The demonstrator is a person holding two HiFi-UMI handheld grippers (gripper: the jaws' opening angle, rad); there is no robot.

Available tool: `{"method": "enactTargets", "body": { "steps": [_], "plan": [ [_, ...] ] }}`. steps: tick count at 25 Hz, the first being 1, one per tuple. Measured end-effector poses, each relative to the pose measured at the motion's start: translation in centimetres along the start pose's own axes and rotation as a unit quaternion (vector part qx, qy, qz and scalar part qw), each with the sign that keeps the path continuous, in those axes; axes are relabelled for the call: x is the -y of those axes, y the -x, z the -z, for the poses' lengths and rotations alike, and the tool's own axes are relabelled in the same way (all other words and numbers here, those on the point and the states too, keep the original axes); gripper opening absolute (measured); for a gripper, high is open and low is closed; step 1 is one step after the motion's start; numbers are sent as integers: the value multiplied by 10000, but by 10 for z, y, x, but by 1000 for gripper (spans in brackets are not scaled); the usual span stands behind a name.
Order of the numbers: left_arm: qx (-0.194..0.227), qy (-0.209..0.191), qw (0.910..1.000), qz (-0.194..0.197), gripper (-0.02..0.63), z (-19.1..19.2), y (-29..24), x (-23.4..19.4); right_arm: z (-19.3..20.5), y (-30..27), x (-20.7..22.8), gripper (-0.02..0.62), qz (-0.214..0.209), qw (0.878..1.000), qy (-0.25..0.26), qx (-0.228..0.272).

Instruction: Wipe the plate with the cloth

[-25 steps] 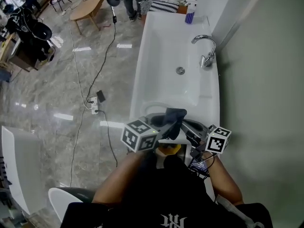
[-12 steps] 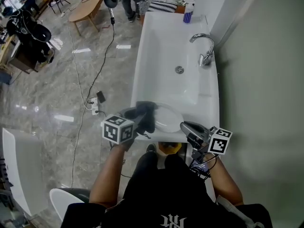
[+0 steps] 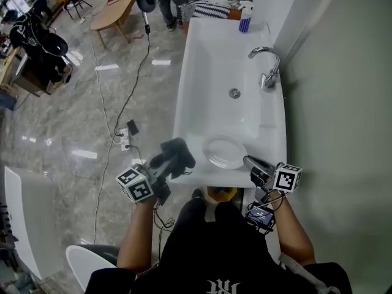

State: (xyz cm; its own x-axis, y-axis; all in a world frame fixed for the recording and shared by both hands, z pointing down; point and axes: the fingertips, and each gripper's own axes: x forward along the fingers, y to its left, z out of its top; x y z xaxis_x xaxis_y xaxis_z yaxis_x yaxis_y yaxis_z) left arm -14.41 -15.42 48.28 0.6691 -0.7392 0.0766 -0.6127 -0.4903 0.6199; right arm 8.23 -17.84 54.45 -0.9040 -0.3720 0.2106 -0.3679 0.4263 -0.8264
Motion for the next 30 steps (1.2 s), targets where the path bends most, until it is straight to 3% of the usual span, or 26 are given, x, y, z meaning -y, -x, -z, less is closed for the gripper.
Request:
{"method": "enactTargets", "body": {
  "steps": [4, 7, 19, 30],
  "plan": [
    [449, 12, 9968, 664, 63, -1, 11, 25, 13, -10, 38, 12, 165, 9971, -696, -253],
    [376, 4, 9954, 878, 63, 9, 16, 31, 29, -21, 61, 12, 326, 9930, -970, -593],
    [-119, 45, 9950, 988, 63, 43, 13, 15, 53, -47, 100, 11, 533, 9858, -1234, -1006],
    [-417, -3, 9946, 948, 63, 62, 13, 8, 70, -54, 129, 12, 1288, 9740, -1062, -1533]
  ]
}}
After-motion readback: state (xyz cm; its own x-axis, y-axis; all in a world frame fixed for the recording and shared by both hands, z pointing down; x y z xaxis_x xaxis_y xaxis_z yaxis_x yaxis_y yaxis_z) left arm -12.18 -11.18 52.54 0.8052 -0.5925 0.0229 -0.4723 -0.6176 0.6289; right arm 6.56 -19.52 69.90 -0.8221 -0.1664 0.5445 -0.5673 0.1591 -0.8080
